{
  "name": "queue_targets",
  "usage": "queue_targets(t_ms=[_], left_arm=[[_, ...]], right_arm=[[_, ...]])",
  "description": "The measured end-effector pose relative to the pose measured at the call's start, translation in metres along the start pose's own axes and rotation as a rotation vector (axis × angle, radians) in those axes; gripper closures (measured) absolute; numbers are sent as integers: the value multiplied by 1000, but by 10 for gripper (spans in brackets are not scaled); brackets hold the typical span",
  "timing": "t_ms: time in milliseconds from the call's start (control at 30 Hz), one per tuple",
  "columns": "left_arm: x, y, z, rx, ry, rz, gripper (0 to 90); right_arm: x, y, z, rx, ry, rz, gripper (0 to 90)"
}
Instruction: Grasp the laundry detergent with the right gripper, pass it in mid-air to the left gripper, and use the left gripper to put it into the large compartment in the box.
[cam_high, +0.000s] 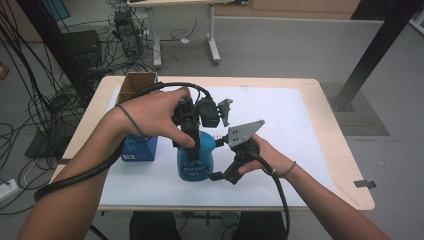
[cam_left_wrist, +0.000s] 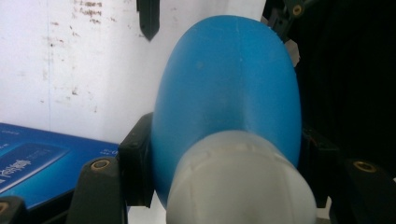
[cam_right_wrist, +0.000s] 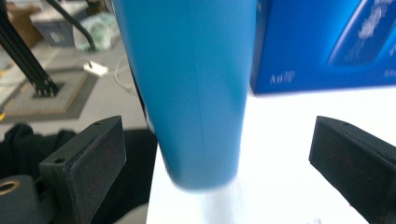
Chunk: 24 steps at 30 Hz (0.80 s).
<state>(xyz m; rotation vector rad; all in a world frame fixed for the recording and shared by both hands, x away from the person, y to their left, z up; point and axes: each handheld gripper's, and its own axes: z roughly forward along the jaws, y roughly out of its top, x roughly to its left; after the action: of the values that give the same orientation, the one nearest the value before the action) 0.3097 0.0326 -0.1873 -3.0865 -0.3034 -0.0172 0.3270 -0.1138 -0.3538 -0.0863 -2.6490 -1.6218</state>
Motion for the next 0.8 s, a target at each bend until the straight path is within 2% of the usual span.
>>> queue_targets(t_ms=[67, 133, 267, 300, 567, 633, 800], left_arm=[[1, 0, 0, 2, 1, -2, 372], [1, -2, -1, -1, 4, -11, 372], [3, -4, -2, 0, 1, -16, 372], [5, -5, -2, 3, -6, -22, 372], [7, -7, -1, 7, -15, -29, 373], [8, -7, -1, 17, -18, -31, 373], [10, -9, -3, 1, -14, -49, 373]], right_arm=[[0, -1, -1, 18, -3, 3, 39], [-2, -2, -5, 65, -11, 16, 39], [-4, -4, -9, 92, -24, 31, 39], [-4, -5, -13, 116, -37, 38, 39], [-11, -9, -27, 182, -93, 75, 47], [-15, -12, -35, 214, -119, 100, 48], [-19, -16, -45, 267, -151, 137, 52]])
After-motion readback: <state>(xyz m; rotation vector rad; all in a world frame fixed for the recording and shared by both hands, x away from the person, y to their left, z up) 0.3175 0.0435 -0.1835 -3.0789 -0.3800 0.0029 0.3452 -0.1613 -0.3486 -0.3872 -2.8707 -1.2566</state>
